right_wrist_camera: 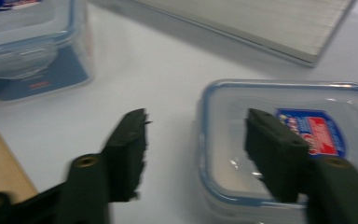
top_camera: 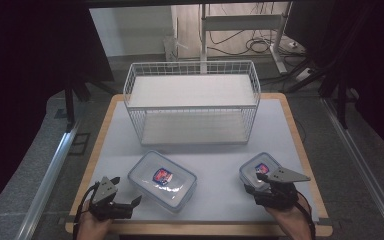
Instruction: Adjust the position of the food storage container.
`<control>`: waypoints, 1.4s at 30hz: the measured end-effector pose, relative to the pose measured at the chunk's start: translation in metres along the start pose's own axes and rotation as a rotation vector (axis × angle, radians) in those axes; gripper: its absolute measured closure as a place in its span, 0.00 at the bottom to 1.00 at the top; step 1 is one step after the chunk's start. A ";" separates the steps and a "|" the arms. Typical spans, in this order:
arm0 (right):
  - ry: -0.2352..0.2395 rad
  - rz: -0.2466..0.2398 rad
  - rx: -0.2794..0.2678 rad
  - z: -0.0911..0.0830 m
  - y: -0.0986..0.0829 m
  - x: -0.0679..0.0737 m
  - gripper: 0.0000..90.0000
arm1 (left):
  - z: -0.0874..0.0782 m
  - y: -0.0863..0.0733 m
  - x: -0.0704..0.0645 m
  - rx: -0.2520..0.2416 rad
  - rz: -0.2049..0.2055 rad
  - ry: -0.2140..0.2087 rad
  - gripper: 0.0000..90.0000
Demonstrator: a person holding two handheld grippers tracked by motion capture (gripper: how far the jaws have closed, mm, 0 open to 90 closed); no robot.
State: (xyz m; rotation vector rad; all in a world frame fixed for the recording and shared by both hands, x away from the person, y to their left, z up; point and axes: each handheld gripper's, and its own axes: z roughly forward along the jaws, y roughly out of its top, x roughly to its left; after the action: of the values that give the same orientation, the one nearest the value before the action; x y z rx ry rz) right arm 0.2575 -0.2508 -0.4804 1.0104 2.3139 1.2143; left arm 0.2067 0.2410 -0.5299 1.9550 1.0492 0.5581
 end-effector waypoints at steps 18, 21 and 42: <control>0.042 -0.070 0.132 0.029 0.008 0.015 0.99 | 0.004 -0.002 0.001 0.038 -0.002 0.013 0.01; 0.019 -0.052 0.144 0.033 0.007 0.008 0.99 | 0.005 -0.002 0.001 0.045 -0.002 0.015 0.01; -0.052 0.020 0.124 0.051 0.021 -0.037 0.99 | 0.006 0.002 0.000 0.049 -0.053 -0.007 0.03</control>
State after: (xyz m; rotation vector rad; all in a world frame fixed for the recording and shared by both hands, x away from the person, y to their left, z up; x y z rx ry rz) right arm 0.3217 -0.2402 -0.4934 1.0960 2.3679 1.0496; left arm 0.2120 0.2379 -0.5316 1.9649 1.1165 0.5009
